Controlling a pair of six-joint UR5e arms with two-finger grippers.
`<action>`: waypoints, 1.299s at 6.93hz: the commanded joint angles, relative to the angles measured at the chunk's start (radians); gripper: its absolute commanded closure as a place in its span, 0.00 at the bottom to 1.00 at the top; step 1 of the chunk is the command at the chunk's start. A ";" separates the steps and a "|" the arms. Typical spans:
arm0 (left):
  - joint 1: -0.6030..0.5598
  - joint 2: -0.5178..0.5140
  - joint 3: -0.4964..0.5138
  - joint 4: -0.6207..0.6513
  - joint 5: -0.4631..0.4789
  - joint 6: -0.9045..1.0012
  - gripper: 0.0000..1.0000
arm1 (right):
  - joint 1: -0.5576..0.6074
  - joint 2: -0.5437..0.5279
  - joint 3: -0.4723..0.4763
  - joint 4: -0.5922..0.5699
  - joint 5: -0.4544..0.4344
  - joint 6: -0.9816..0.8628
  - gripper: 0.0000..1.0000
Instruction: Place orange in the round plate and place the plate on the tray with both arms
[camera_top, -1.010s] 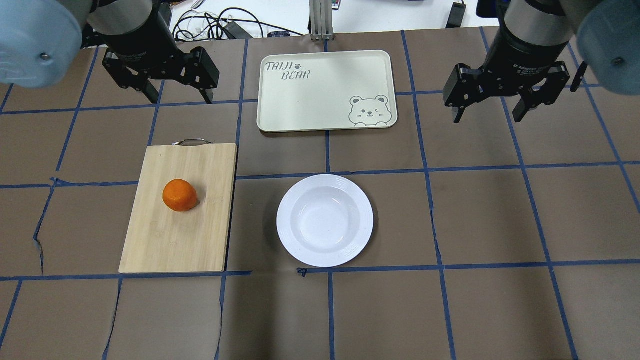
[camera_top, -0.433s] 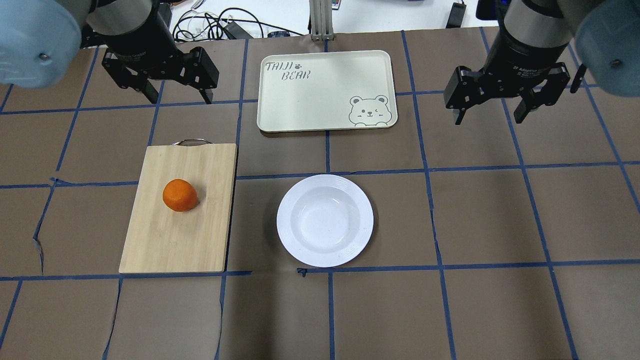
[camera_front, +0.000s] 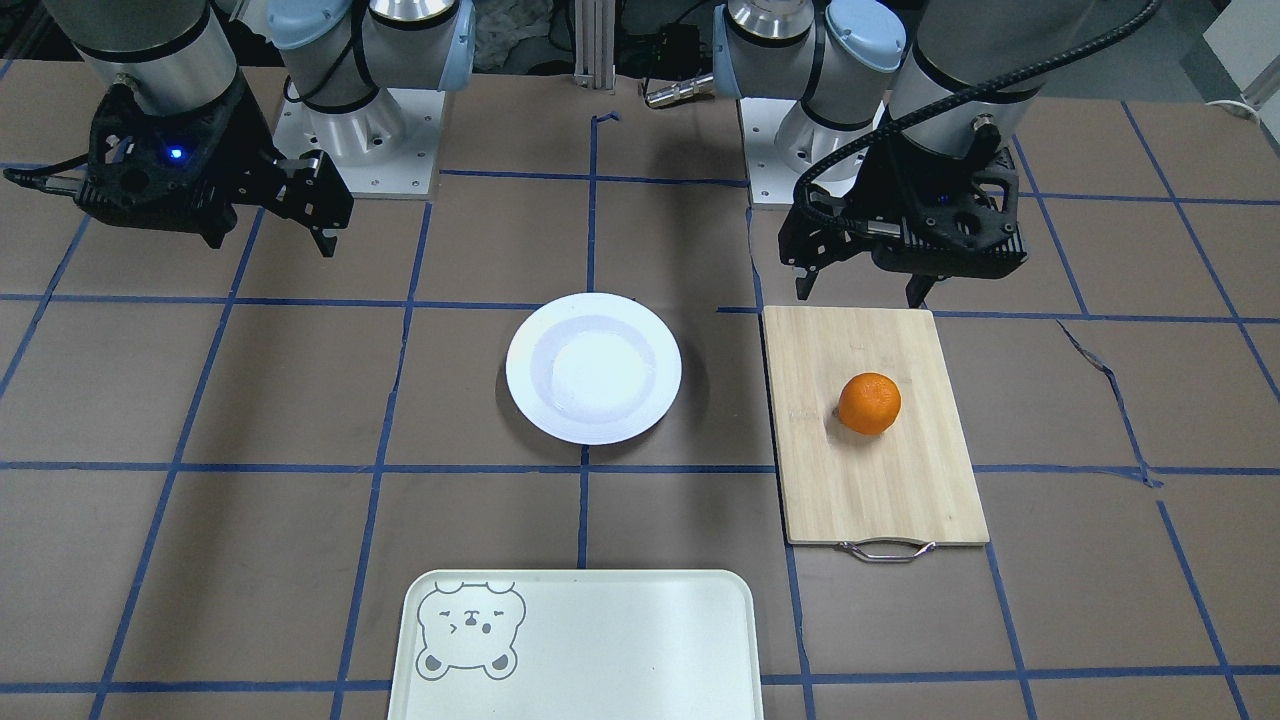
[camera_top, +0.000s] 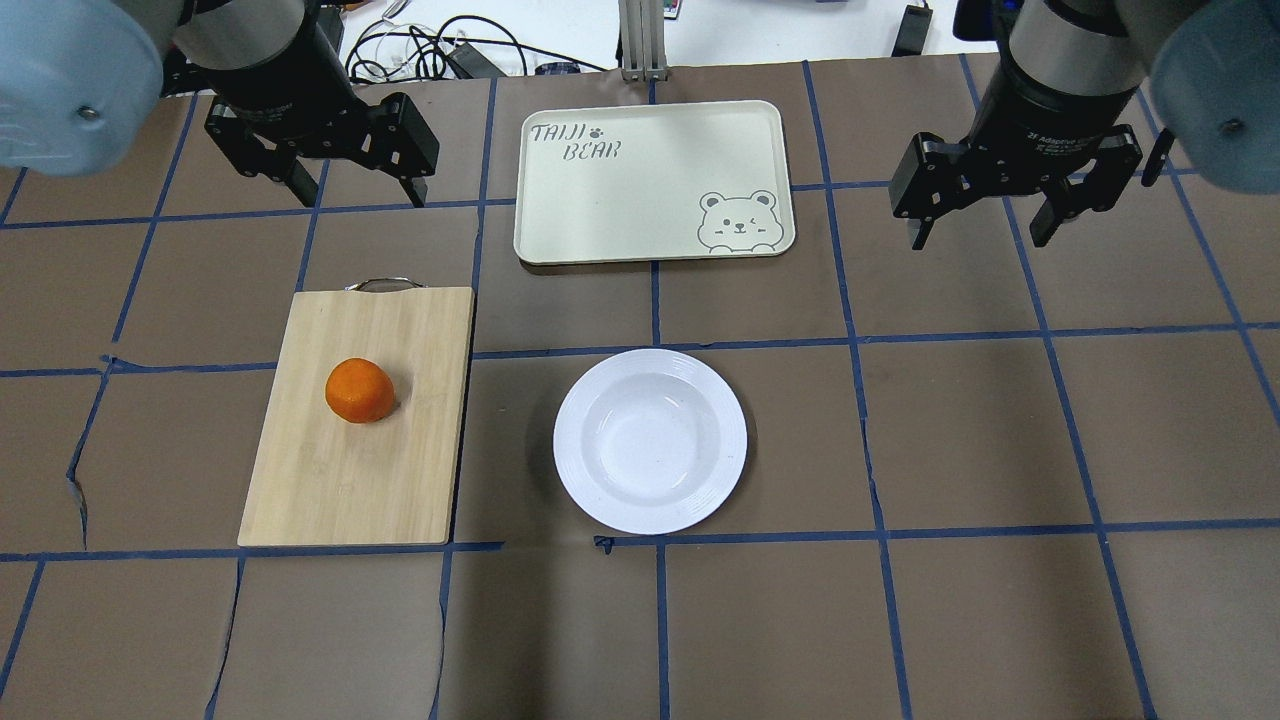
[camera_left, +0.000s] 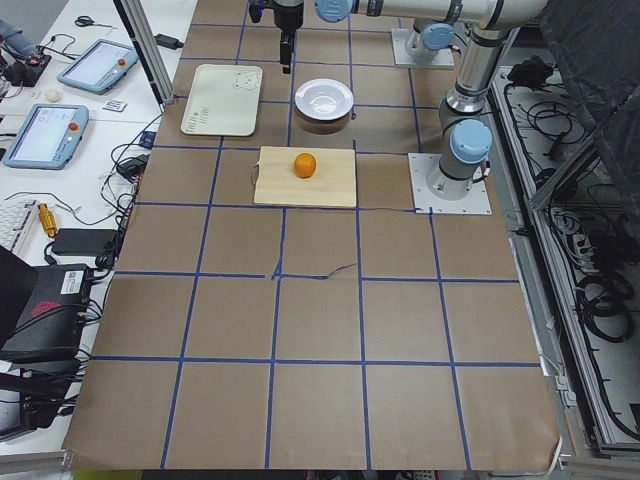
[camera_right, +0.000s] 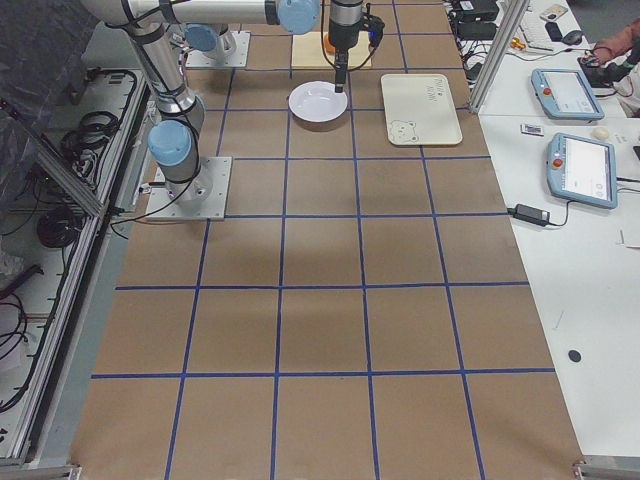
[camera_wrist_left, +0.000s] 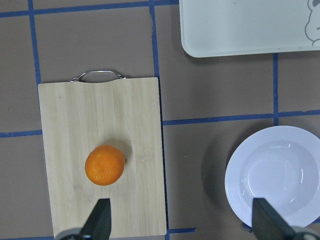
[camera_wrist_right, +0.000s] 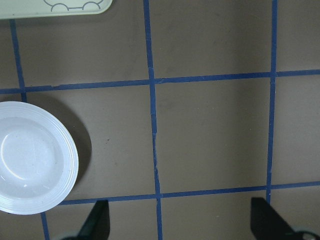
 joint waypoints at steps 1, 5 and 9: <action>0.003 -0.001 0.003 0.001 0.000 0.001 0.00 | 0.000 0.000 0.001 0.000 -0.001 0.000 0.00; 0.059 -0.076 -0.083 0.030 0.007 0.010 0.00 | 0.001 0.002 0.003 0.000 -0.004 0.000 0.00; 0.178 -0.172 -0.374 0.343 0.112 0.038 0.00 | 0.001 0.002 0.003 0.002 -0.005 0.000 0.00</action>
